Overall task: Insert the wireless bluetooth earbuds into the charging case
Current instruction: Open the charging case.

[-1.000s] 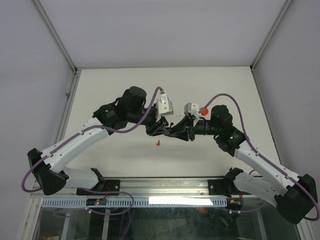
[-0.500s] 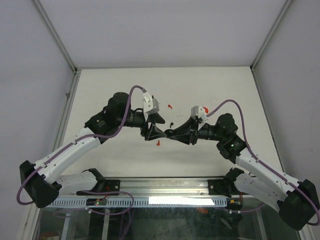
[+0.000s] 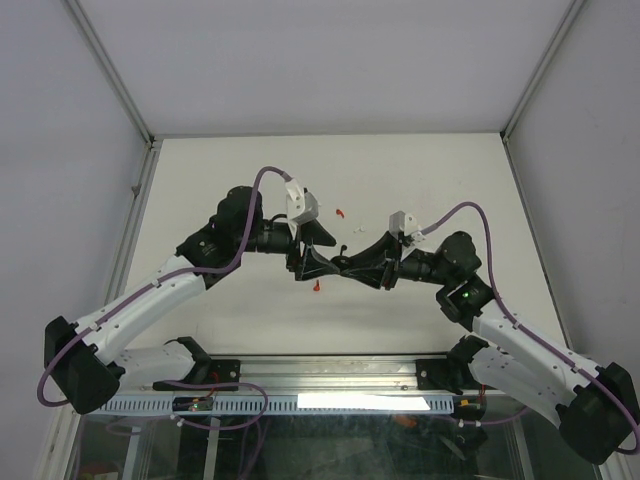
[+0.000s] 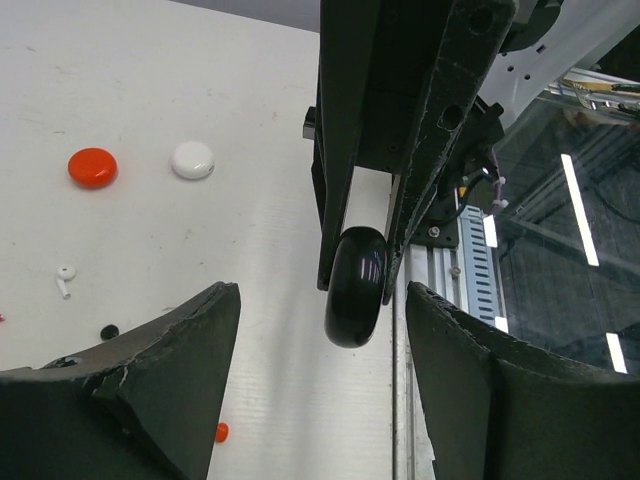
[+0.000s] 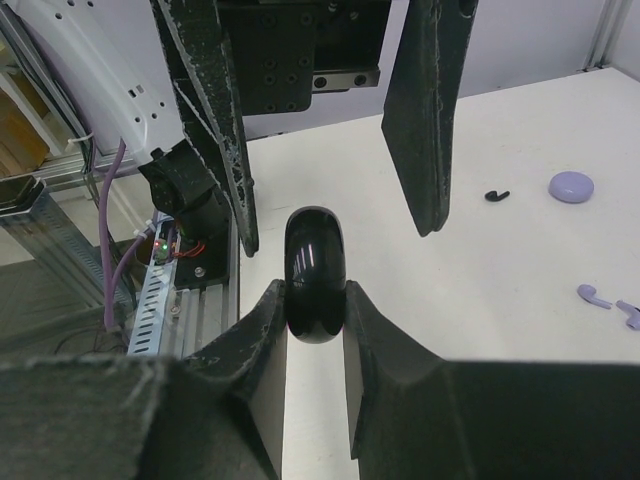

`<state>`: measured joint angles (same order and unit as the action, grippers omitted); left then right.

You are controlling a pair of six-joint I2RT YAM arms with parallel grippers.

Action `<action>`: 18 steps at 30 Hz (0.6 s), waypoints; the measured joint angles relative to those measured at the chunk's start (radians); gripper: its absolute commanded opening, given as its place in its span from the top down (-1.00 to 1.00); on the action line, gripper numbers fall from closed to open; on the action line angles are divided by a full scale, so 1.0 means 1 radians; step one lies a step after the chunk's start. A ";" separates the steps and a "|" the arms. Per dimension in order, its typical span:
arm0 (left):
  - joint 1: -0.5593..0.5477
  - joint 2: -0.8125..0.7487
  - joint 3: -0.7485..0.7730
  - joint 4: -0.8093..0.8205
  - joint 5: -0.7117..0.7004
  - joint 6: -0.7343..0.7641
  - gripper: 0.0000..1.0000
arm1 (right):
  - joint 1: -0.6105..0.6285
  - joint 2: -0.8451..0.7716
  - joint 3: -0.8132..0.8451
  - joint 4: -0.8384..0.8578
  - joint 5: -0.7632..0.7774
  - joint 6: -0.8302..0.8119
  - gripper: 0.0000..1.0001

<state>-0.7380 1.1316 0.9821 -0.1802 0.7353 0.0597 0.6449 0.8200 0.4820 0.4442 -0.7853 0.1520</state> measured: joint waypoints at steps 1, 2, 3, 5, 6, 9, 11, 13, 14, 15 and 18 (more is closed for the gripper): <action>0.000 0.003 0.000 0.006 0.000 -0.005 -0.36 | 0.000 0.000 0.000 0.001 0.000 0.001 1.00; 0.000 0.006 0.000 0.011 0.000 -0.010 -0.35 | 0.000 0.000 0.000 0.001 0.000 0.001 1.00; 0.000 0.011 0.000 0.017 -0.001 -0.016 -0.34 | 0.000 0.000 0.000 0.001 0.000 0.002 1.00; 0.000 0.020 0.000 0.022 -0.002 -0.024 -0.33 | 0.000 0.000 0.000 0.001 0.000 0.004 1.00; 0.000 0.024 0.000 0.025 -0.002 -0.027 -0.32 | 0.000 0.000 0.000 0.001 0.000 0.005 1.00; 0.000 0.033 0.000 0.027 -0.005 -0.039 -0.29 | 0.000 -0.004 0.000 0.001 0.000 0.005 1.00; 0.002 0.035 0.000 0.032 -0.007 -0.049 -0.25 | 0.000 -0.011 -0.002 0.002 0.000 0.005 1.00; 0.007 0.035 0.000 0.039 -0.011 -0.059 -0.21 | 0.000 -0.018 -0.005 0.005 0.003 0.005 1.00; 0.011 0.035 0.000 0.043 -0.011 -0.068 -0.20 | 0.000 -0.019 -0.006 0.006 0.005 0.005 1.00; 0.016 0.035 0.000 0.048 -0.011 -0.076 -0.20 | 0.000 -0.019 -0.006 0.006 0.011 0.005 1.00; 0.040 0.034 -0.005 0.072 0.001 -0.104 -0.20 | -0.002 -0.019 -0.008 0.005 0.019 0.005 1.00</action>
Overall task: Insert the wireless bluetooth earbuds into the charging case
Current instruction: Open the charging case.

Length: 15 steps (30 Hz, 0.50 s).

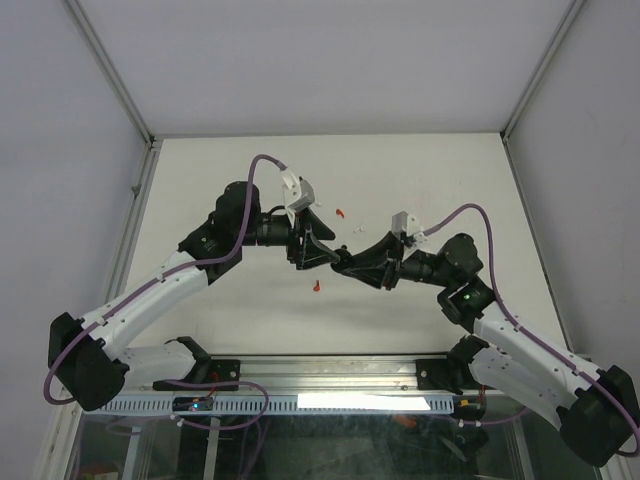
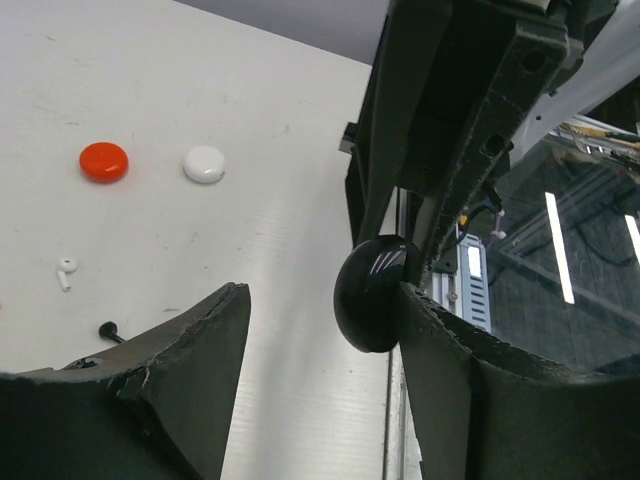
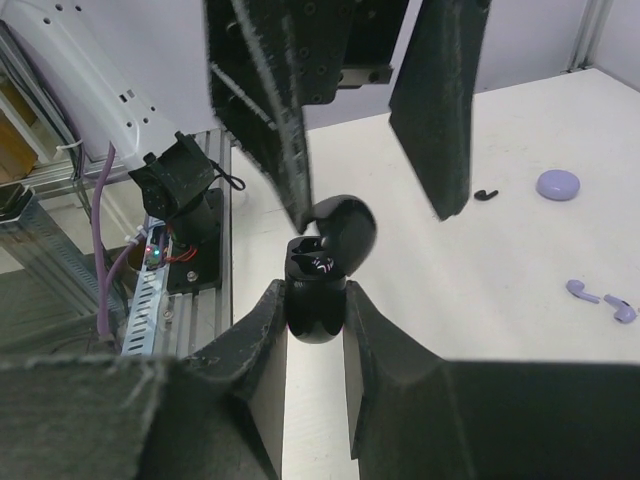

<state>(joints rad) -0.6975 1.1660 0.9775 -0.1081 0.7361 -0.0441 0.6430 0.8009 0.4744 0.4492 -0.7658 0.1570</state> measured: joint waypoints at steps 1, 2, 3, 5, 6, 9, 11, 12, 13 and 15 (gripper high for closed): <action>0.008 0.000 -0.002 0.009 0.000 -0.009 -0.20 | 0.000 0.000 -0.004 0.000 -0.001 0.000 1.00; 0.017 -0.001 -0.005 0.019 -0.002 -0.016 -0.20 | 0.000 0.000 -0.009 0.001 -0.006 0.001 1.00; 0.026 0.000 -0.009 0.027 -0.003 -0.023 -0.20 | 0.001 -0.001 -0.011 0.000 -0.010 0.002 1.00; 0.037 0.000 -0.014 0.031 -0.003 -0.034 -0.20 | 0.002 -0.005 -0.014 0.001 -0.019 0.003 1.00; 0.039 0.000 -0.018 0.035 -0.003 -0.044 -0.20 | 0.002 -0.008 -0.014 0.001 -0.020 0.003 1.00; 0.045 0.003 -0.021 0.047 -0.002 -0.062 -0.21 | 0.002 -0.012 -0.014 0.001 -0.021 0.003 1.00; 0.045 0.005 -0.021 0.051 -0.002 -0.072 -0.27 | 0.002 -0.014 -0.014 0.000 -0.019 0.004 1.00; 0.045 0.006 -0.021 0.051 -0.002 -0.076 -0.29 | 0.002 -0.015 -0.015 0.000 -0.019 0.004 1.00; 0.045 0.006 -0.021 0.051 -0.002 -0.078 -0.31 | 0.002 -0.016 -0.015 0.000 -0.016 0.005 1.00; 0.045 0.006 -0.022 0.054 -0.003 -0.081 -0.34 | 0.002 -0.019 -0.015 -0.001 -0.005 0.005 1.00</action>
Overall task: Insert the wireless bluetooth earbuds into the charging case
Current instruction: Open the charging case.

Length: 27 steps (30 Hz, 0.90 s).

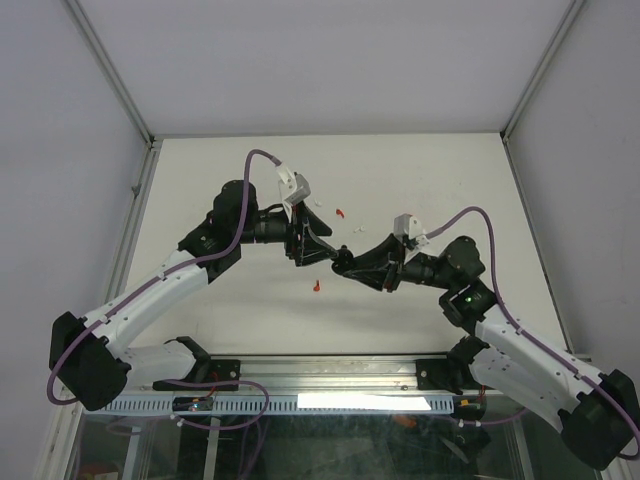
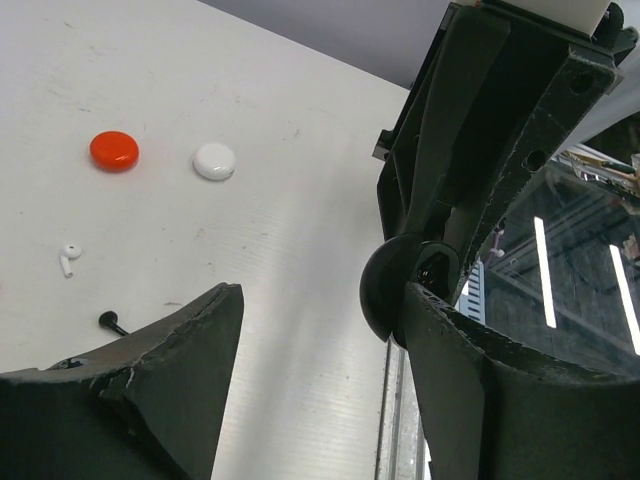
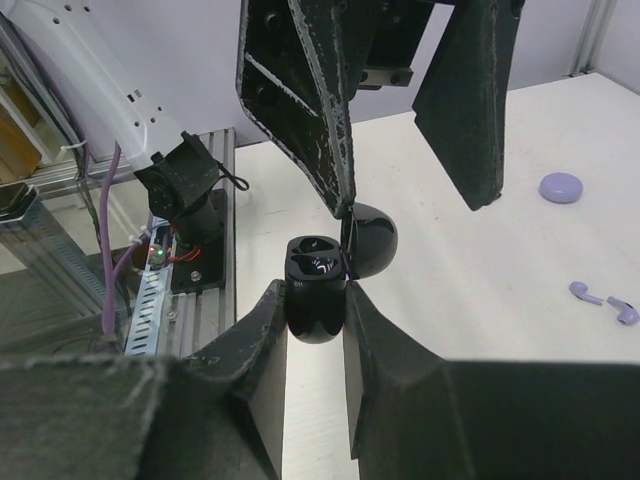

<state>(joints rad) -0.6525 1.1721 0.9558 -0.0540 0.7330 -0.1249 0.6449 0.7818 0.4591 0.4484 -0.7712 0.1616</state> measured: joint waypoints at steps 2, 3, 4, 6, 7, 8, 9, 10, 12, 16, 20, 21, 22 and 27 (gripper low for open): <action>0.000 -0.001 -0.002 0.001 -0.005 -0.002 -0.37 | 0.000 -0.011 -0.010 -0.002 0.025 -0.002 1.00; 0.000 -0.003 -0.003 0.001 -0.013 -0.003 -0.39 | 0.000 -0.019 -0.016 -0.005 0.037 -0.002 1.00; 0.000 -0.007 -0.005 -0.001 -0.023 -0.003 -0.41 | 0.000 -0.027 -0.022 -0.012 0.049 -0.003 1.00; 0.000 -0.019 -0.009 -0.012 -0.051 -0.004 -0.44 | 0.000 -0.046 -0.033 -0.035 0.068 -0.004 1.00; 0.000 -0.029 -0.011 -0.020 -0.076 -0.005 -0.45 | 0.000 -0.056 -0.038 -0.046 0.074 -0.004 1.00; 0.000 -0.040 -0.014 -0.031 -0.096 -0.005 -0.47 | 0.000 -0.069 -0.045 -0.058 0.079 -0.005 1.00; 0.000 -0.051 -0.017 -0.040 -0.123 -0.005 -0.48 | 0.000 -0.081 -0.051 -0.067 0.082 -0.005 1.00; 0.000 -0.058 -0.019 -0.046 -0.143 -0.006 -0.49 | 0.000 -0.098 -0.059 -0.078 0.089 -0.005 1.00; 0.000 -0.066 -0.022 -0.059 -0.196 -0.009 -0.53 | 0.003 -0.138 -0.079 -0.100 0.176 -0.015 1.00; 0.000 -0.056 -0.024 -0.105 -0.324 -0.031 -0.57 | 0.003 -0.217 -0.111 -0.147 0.354 -0.029 1.00; 0.000 0.007 -0.019 -0.146 -0.454 -0.060 -0.51 | 0.003 -0.293 -0.134 -0.190 0.510 -0.032 1.00; 0.000 0.040 -0.010 -0.166 -0.483 -0.073 -0.50 | 0.003 -0.310 -0.139 -0.196 0.545 -0.032 1.00; 0.000 0.069 -0.002 -0.174 -0.503 -0.084 -0.50 | 0.003 -0.329 -0.146 -0.203 0.582 -0.031 1.00; -0.003 0.243 0.069 -0.232 -0.581 -0.151 -0.49 | 0.003 -0.369 -0.173 -0.238 0.703 -0.029 1.00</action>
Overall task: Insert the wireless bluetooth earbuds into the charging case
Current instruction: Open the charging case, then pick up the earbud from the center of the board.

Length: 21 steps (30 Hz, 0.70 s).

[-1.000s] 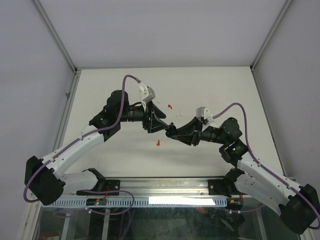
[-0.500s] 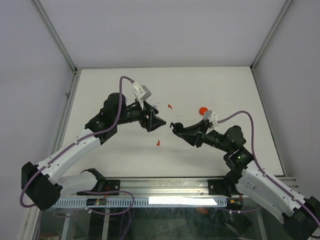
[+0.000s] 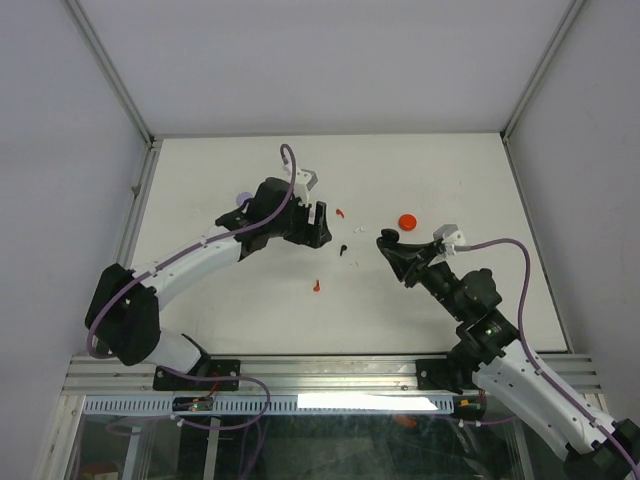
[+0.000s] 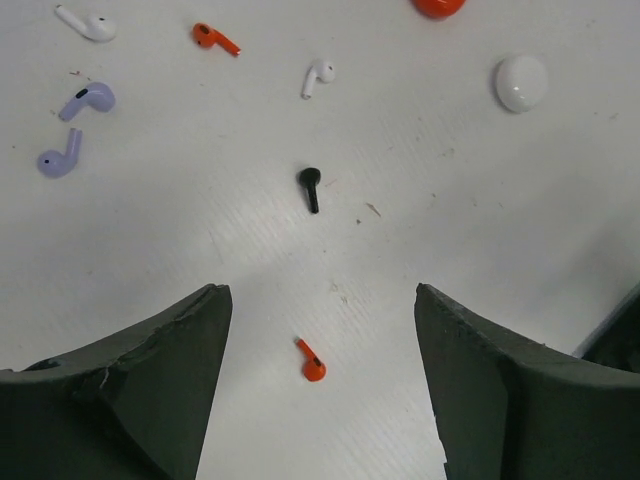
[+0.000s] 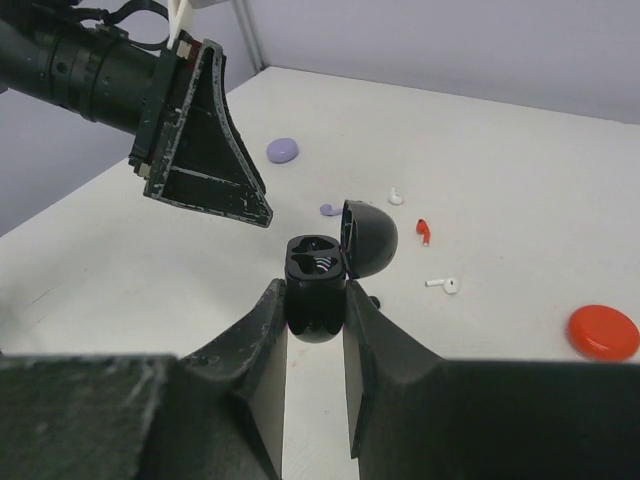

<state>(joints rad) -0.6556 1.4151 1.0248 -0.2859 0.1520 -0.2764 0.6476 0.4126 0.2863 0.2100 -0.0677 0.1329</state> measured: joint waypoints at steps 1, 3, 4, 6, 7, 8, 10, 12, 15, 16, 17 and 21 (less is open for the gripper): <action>-0.003 0.030 0.016 -0.006 -0.013 -0.007 -0.49 | 0.000 -0.004 -0.005 -0.007 0.014 0.000 1.00; -0.012 0.084 0.045 -0.014 -0.044 -0.023 -0.49 | 0.000 -0.012 -0.010 -0.021 0.038 0.000 1.00; -0.019 0.110 0.058 -0.018 -0.055 -0.026 -0.49 | 0.000 -0.018 -0.014 -0.023 0.048 0.000 1.00; -0.033 0.159 0.085 -0.023 -0.076 -0.032 -0.48 | 0.000 -0.031 -0.023 -0.027 0.063 -0.001 1.00; -0.040 0.186 0.098 -0.024 -0.089 -0.035 -0.48 | 0.000 -0.038 -0.028 -0.028 0.066 -0.002 1.00; -0.048 0.207 0.109 -0.026 -0.100 -0.037 -0.47 | 0.000 -0.046 -0.035 -0.027 0.068 -0.003 1.00; -0.065 0.257 0.138 -0.033 -0.122 -0.043 -0.46 | 0.000 -0.062 -0.049 -0.022 0.068 -0.005 1.00; -0.079 0.303 0.169 -0.039 -0.142 -0.046 -0.44 | 0.000 -0.076 -0.064 -0.018 0.067 -0.008 1.00; -0.106 0.373 0.220 -0.045 -0.182 -0.046 -0.39 | 0.000 -0.085 -0.080 -0.011 0.064 -0.012 1.00; -0.116 0.395 0.238 -0.050 -0.195 -0.046 -0.37 | 0.000 -0.085 -0.082 -0.010 0.063 -0.013 1.00; -0.125 0.416 0.254 -0.055 -0.209 -0.046 -0.35 | 0.000 -0.085 -0.084 -0.008 0.063 -0.015 1.00; -0.158 0.494 0.315 -0.084 -0.269 -0.040 -0.24 | 0.000 -0.085 -0.085 -0.003 0.063 -0.019 1.00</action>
<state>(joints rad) -0.8135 1.9095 1.3396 -0.3698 -0.1165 -0.3161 0.6476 0.3271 0.2016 0.2070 -0.0044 0.1139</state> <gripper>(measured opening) 0.652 0.249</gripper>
